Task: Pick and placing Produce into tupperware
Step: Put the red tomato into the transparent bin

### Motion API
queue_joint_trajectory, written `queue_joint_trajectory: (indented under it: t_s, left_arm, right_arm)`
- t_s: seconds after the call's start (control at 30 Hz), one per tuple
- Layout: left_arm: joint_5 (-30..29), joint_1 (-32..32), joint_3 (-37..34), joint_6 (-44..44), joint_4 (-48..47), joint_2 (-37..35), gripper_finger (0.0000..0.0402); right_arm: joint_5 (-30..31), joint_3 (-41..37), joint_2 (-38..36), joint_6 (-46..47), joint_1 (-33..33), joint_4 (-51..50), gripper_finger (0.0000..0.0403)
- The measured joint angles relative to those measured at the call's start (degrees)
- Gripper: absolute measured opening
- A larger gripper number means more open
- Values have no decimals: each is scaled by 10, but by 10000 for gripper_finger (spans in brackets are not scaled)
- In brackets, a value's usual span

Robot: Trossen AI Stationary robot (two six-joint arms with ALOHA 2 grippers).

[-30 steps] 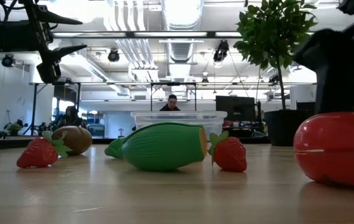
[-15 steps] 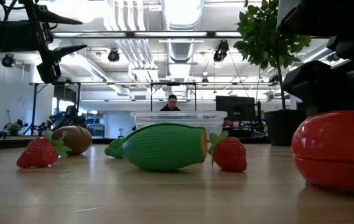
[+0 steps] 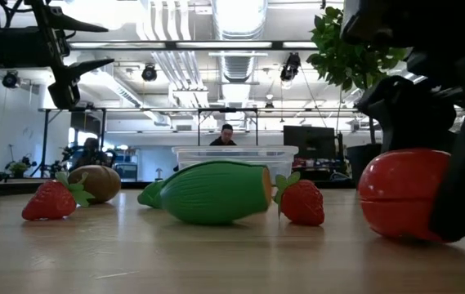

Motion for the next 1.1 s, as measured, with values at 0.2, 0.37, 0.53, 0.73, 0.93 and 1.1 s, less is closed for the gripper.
queue_joint_trajectory:
  t_s: [0.2,0.37,0.53,0.73,0.93,1.1]
  left_arm:
    - [0,0,0,0,0,-1,201]
    - [0,0,0,0,0,0,201]
    - [0,0,0,0,0,0,201]
    - [0,0,0,0,0,0,201]
    - [0,0,0,0,0,0,201]
    - [0,0,0,0,1,0,201]
  right_arm:
    - [59,7,-57,1,-18,-10,263]
    - [141,7,-150,-45,-76,-43,259]
    - [86,6,-188,-56,-209,-42,264]
    - [-4,13,-139,-132,-332,-32,272]
    - [-34,32,-99,-176,-336,-64,265]
    - [-18,32,-92,-181,-327,-63,290]
